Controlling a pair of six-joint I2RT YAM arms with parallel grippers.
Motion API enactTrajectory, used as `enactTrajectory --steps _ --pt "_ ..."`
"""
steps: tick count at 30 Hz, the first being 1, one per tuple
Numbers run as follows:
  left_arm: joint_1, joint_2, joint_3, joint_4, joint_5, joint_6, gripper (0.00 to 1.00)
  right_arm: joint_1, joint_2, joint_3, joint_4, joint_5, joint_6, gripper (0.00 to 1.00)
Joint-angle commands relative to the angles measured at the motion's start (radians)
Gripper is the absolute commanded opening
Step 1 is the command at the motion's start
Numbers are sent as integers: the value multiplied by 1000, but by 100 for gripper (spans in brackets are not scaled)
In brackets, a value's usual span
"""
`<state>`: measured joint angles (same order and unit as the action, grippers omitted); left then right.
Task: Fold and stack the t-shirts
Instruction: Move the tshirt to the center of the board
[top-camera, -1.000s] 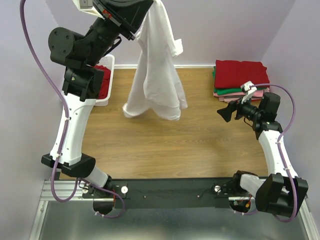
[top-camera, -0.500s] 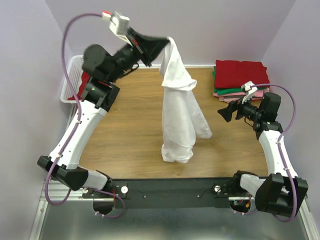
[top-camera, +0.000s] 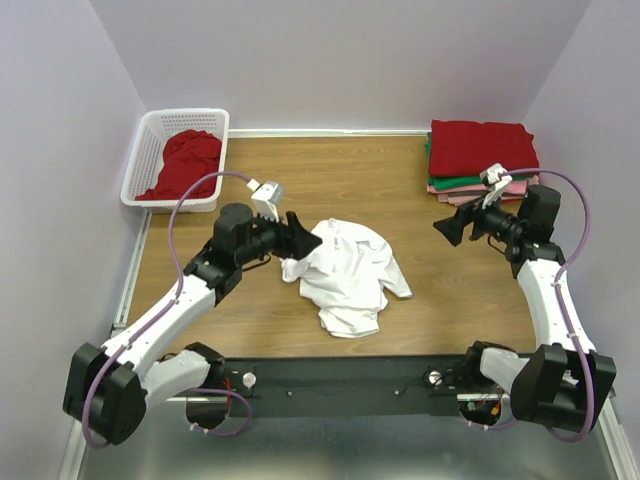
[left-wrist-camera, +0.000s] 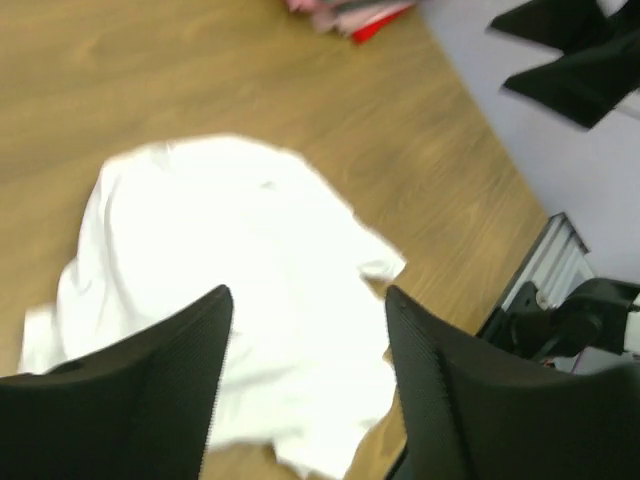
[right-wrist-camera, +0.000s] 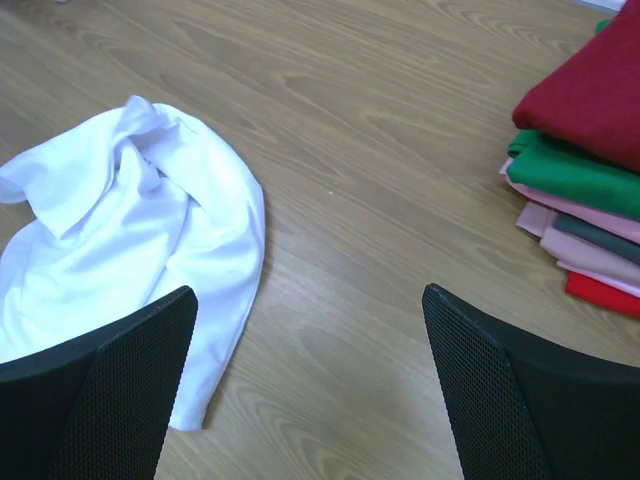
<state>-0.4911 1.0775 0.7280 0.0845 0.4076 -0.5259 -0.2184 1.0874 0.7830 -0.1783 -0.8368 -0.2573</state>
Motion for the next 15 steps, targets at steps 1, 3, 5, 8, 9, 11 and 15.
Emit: enactTrajectory --steps 1,3,5,8,9,11,15 --pt "-3 -140 -48 -83 -130 18 75 -10 11 -30 -24 -99 -45 100" --pt "-3 -218 -42 -176 -240 36 78 -9 16 -36 -29 -142 -62 100" --pt "-1 -283 -38 -210 -315 58 79 -9 25 -42 -36 -169 -71 100" --pt "0 -349 -61 -236 -343 63 80 -9 38 -44 -59 -217 -99 100" --pt "0 -361 -73 -235 -342 58 80 -9 46 -42 -67 -226 -112 100" --pt "2 -393 -120 -224 -326 18 80 -7 60 -37 -93 -257 -129 100" --pt "-1 -438 -211 -158 -256 -58 80 10 118 -2 -159 -275 -183 100"
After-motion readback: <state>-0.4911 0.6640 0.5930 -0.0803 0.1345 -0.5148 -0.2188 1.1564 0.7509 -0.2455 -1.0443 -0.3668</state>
